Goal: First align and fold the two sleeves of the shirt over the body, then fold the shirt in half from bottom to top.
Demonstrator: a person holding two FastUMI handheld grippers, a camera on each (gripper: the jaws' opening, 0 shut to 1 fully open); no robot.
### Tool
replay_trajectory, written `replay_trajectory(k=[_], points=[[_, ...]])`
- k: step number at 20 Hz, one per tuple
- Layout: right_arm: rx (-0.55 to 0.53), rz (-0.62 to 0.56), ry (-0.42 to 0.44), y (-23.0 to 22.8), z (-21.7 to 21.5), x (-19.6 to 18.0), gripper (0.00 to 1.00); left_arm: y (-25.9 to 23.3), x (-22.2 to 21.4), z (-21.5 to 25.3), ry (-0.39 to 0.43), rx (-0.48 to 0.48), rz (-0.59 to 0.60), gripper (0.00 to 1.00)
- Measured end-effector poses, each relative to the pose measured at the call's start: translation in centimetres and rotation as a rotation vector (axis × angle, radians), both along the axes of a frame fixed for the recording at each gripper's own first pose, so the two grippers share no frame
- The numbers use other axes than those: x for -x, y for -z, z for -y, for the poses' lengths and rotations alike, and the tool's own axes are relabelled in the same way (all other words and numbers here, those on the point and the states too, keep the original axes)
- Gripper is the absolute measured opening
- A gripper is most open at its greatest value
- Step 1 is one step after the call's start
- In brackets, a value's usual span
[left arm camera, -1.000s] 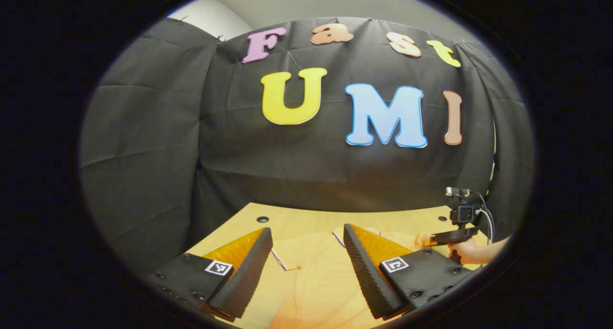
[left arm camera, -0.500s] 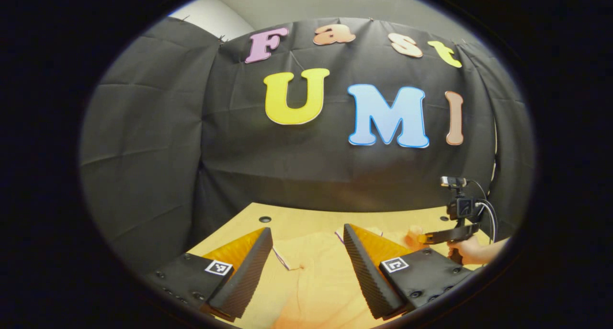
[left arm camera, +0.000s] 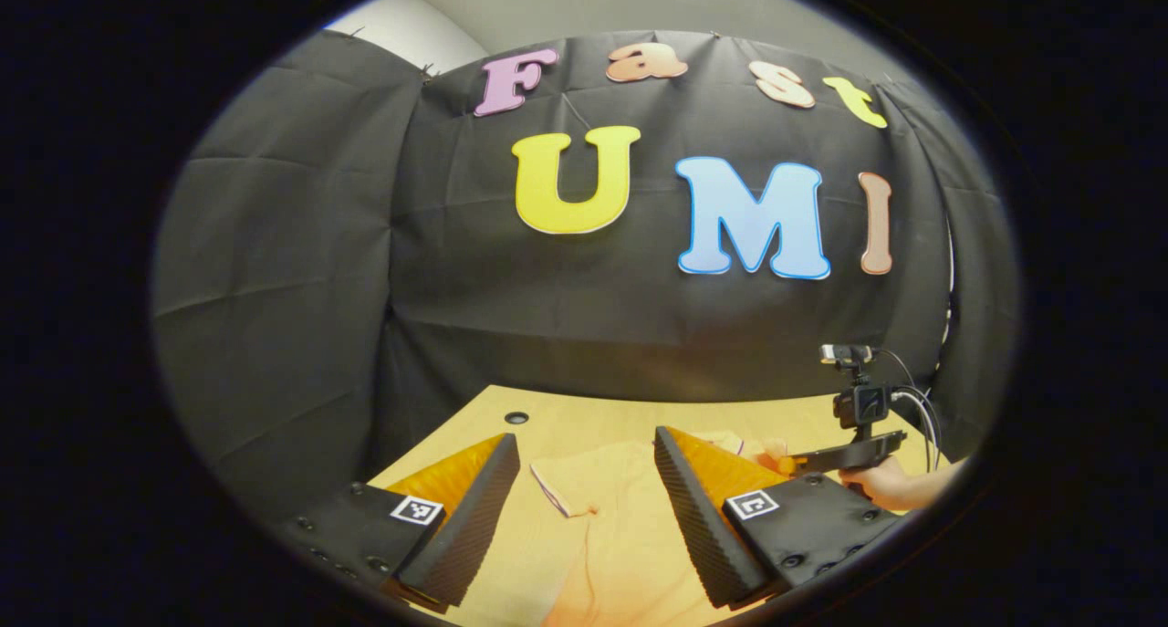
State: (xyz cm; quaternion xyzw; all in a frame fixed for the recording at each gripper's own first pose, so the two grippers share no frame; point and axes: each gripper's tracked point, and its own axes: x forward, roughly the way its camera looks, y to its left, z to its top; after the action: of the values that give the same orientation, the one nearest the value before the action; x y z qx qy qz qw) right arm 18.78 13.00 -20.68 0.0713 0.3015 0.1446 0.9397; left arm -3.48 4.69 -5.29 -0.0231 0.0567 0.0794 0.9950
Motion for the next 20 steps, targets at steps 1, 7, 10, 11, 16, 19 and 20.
replay_trajectory(k=[1,7,10,11,16,19,20], points=[[0.003,-0.004,-0.002,0.1,-0.1,0.2,0.09,0.1,-0.3,0.0,0.006,0.001,-0.003,0.97],[-0.022,0.006,0.003,-1.4,-0.3,1.5,0.59,0.4,-3.0,0.2,0.083,0.002,-0.002,0.97],[0.003,0.048,0.014,-3.0,0.0,2.6,0.83,0.6,-4.5,0.4,0.126,0.005,0.003,0.97],[0.014,0.062,0.016,-3.7,0.1,3.2,0.93,0.9,-5.0,0.4,0.139,0.01,0.001,0.98],[0.017,0.165,0.033,-8.7,0.1,6.9,0.98,3.0,-8.4,-1.1,0.157,0.048,-0.012,0.97],[0.005,0.203,0.05,-11.2,0.3,10.1,0.98,5.4,-11.1,-2.4,0.151,0.074,-0.039,0.94],[0.003,0.219,0.056,-12.1,0.2,11.0,0.98,6.3,-12.0,-2.9,0.145,0.077,-0.048,0.95]])
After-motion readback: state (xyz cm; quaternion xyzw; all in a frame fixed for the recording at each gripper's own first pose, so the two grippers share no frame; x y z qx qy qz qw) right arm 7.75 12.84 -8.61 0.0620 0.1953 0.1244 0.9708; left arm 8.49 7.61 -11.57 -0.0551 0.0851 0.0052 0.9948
